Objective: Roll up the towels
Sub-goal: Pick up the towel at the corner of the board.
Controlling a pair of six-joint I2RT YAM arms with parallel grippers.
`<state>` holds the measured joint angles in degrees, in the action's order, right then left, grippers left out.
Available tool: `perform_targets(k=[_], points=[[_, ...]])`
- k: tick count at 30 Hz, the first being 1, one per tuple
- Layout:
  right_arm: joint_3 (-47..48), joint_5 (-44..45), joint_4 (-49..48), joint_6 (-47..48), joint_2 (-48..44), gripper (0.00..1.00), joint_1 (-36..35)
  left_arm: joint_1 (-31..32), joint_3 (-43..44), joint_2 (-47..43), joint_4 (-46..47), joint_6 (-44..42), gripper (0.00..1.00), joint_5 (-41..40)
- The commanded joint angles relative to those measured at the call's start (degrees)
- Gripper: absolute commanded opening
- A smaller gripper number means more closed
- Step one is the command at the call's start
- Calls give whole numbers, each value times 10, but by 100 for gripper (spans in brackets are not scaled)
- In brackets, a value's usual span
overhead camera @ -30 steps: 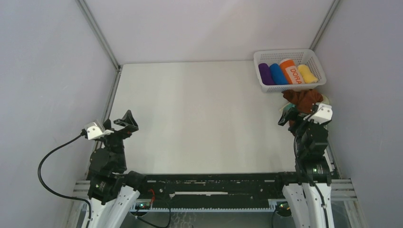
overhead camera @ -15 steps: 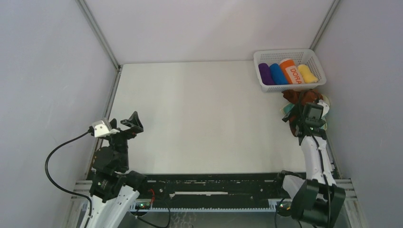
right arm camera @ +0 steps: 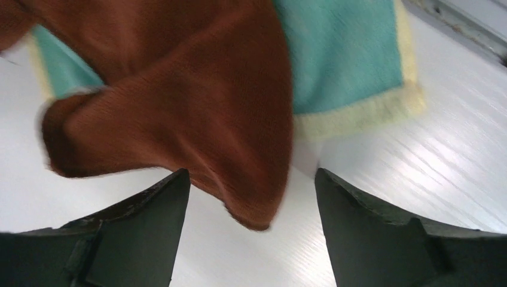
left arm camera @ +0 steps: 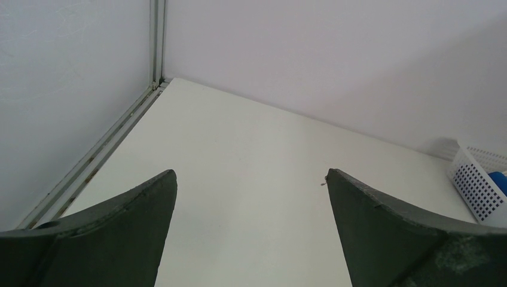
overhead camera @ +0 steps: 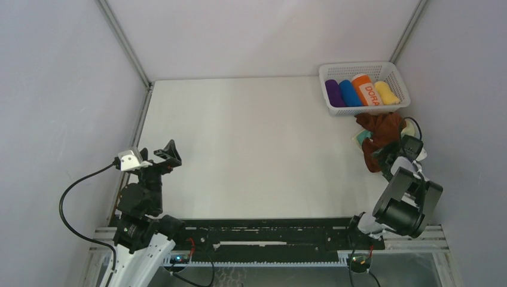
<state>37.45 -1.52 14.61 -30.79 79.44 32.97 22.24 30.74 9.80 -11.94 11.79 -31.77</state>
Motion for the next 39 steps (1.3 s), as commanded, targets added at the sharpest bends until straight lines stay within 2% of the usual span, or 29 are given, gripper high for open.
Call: perform_targets(k=[1,4,6,10,11,15,21,26,29,35,39], points=[[8,-47,-65,-40,36,74,9,3,-8,5,23,-18,100,9],[8,-65,-77,-52,50,68,9,3,-8,5,23,-18,100,9],[8,-82,-87,-54,53,59,9,3,-7,3,23,-19,100,8],[13,-108,-84,-58,27,31,10,3,-7,-2,22,-19,100,5],[19,-107,-77,-58,14,22,10,3,-7,-3,22,-19,100,5],[58,-83,-49,-55,-60,0,9,2,-8,-8,22,-19,100,4],[175,-21,2,-43,-123,0,10,2,-7,-15,19,-19,100,1],[253,4,-22,-42,-167,0,5,2,-8,-20,19,-19,100,-1],[300,-12,-37,-33,-187,0,-7,2,-8,-22,18,-18,100,-1],[378,-64,-49,20,-226,0,-91,3,-7,-26,18,-17,100,0],[406,-119,-64,55,-245,0,-200,3,-8,-25,17,-14,100,1]])
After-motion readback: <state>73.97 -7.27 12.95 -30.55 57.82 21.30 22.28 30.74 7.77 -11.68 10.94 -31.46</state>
